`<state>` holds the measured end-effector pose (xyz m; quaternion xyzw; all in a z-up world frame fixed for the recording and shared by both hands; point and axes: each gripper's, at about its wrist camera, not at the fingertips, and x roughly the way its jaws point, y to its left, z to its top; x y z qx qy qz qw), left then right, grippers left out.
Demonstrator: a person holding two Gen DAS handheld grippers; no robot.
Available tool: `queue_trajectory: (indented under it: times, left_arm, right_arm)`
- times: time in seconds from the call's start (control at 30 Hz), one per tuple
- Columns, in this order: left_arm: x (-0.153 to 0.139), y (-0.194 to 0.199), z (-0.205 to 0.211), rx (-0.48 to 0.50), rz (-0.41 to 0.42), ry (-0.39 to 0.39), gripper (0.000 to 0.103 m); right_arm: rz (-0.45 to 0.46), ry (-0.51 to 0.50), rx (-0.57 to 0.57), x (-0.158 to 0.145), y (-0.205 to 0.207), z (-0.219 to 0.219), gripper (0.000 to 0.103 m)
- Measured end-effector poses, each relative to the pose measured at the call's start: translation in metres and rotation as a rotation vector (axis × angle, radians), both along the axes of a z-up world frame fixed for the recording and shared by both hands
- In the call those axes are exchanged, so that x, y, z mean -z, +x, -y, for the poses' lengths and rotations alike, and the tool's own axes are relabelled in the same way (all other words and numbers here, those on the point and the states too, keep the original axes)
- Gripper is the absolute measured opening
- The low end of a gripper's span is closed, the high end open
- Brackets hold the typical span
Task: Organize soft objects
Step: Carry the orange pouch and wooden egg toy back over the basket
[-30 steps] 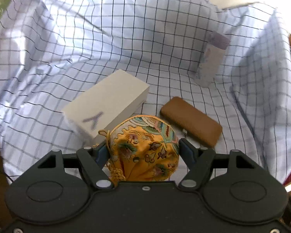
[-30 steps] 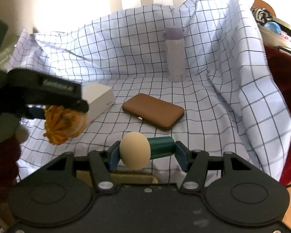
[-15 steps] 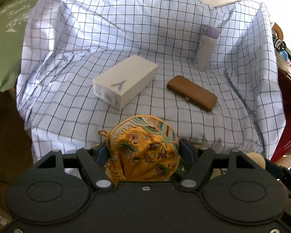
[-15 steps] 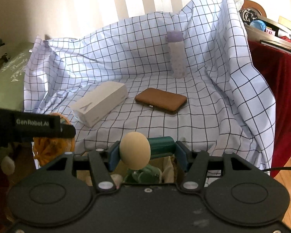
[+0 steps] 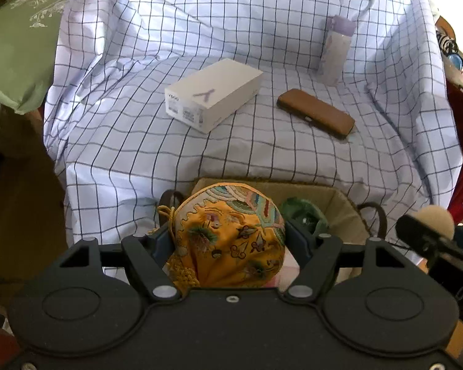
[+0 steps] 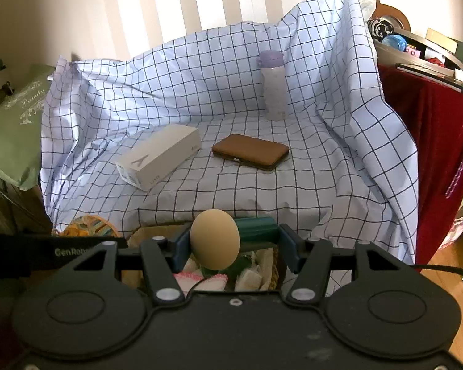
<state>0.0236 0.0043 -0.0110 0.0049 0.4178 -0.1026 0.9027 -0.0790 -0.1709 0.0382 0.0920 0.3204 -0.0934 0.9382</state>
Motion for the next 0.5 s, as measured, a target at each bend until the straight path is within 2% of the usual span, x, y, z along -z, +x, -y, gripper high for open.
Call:
queue_trajectory:
  times: [0.37,0.5]
  left_arm:
    - [0.025,0.007,-0.004,-0.019,-0.083,0.004,0.069]
    - [0.026,0.009,-0.006,-0.026,-0.088,-0.003,0.069]
  right_arm:
    - [-0.059,-0.001,0.025,0.008,0.004,0.002,0.058]
    - [-0.066,-0.002,0.022,0.009,0.005,0.001,0.058]
